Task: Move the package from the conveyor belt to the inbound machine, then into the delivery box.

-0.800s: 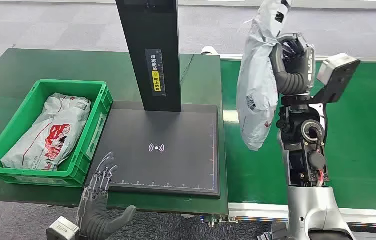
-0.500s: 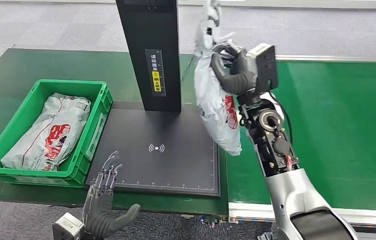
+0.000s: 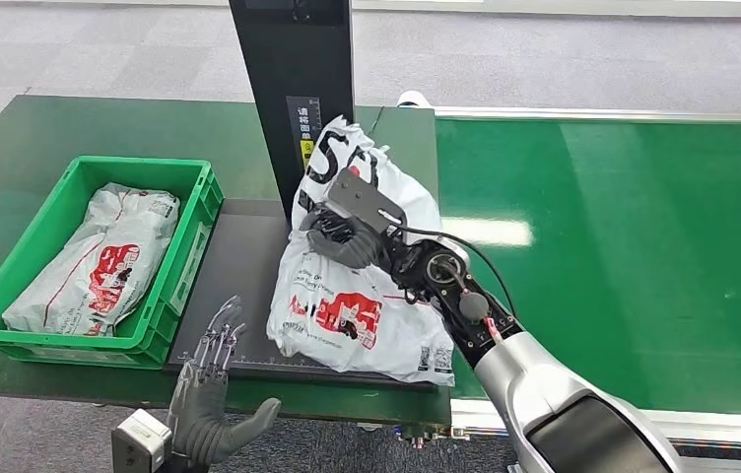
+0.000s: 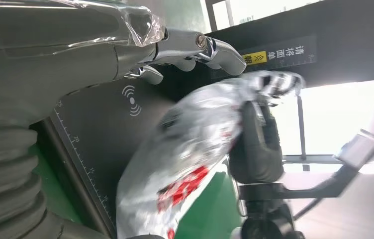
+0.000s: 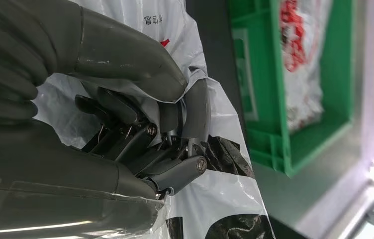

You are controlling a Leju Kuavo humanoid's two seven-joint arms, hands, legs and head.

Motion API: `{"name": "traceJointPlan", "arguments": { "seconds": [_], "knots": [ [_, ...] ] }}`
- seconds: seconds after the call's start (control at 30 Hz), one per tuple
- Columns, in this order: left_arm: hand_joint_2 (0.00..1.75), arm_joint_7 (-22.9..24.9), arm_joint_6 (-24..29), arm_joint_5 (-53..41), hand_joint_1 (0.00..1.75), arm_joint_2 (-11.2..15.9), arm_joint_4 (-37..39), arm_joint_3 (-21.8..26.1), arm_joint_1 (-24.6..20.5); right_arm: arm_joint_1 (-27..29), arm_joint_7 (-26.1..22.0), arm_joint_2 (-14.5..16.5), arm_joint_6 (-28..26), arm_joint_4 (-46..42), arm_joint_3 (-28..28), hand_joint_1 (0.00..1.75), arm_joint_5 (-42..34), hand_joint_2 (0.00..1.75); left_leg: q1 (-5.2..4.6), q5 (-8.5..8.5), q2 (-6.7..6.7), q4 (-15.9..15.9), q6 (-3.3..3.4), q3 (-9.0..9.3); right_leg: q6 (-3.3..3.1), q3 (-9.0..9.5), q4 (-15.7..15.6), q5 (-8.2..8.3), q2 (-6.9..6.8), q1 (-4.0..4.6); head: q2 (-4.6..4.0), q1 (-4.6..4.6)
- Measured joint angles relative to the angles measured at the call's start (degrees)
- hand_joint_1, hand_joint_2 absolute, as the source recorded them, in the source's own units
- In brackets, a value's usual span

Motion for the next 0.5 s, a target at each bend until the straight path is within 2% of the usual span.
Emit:
{"name": "traceJointPlan", "arguments": {
  "seconds": [0.2, 0.23, 0.33, 0.37, 0.5],
  "knots": [
    [1.75, -0.1, 0.11, 0.28, 0.0, 0.64, 0.38, -0.58, -0.05, 0.06, 0.37, -0.05, 0.77, 2.67, 4.57, 1.75, -0.45, 1.75, 0.0, 0.0, 0.01, 0.0, 0.0, 0.0, 0.0, -0.01, 0.0, 0.0, 0.01, 0.0, 0.0, -0.01],
    [1.75, -0.1, 0.11, 0.33, 0.0, 0.71, 0.44, -0.6, -0.05, 0.06, 0.47, -0.06, 0.92, 2.92, 4.94, 1.63, -0.52, 1.75, 0.0, 0.0, 0.01, 0.0, 0.0, 0.0, 0.0, -0.01, 0.0, 0.0, 0.01, 0.0, 0.0, -0.01],
    [1.75, -0.1, 0.09, 0.49, 0.0, 0.95, 0.58, -0.75, -0.16, 0.05, 1.43, -0.13, 2.42, 3.58, 5.98, 0.32, -1.0, 1.75, 0.0, 0.0, 0.01, 0.0, 0.0, 0.01, 0.0, -0.01, 0.0, 0.0, 0.02, 0.0, 0.0, -0.01],
    [1.75, -0.1, 0.04, 0.54, 0.0, 1.04, 0.67, -0.89, -0.3, 0.05, 1.74, -0.19, 3.5, 3.78, 6.34, 0.0, -1.38, 1.75, 0.0, 0.0, 0.01, 0.0, 0.0, 0.01, 0.0, -0.01, 0.0, 0.0, 0.02, 0.0, 0.0, -0.01],
    [1.75, -0.19, -0.14, 0.96, 0.0, 1.49, 1.31, -1.43, -1.24, 0.11, -0.22, -0.74, 7.74, 4.3, 7.75, 0.0, -3.91, 1.75, 0.0, 0.0, 0.01, 0.0, 0.0, 0.01, 0.0, -0.01, 0.0, 0.0, 0.02, 0.0, 0.0, -0.01]
  ]
}}
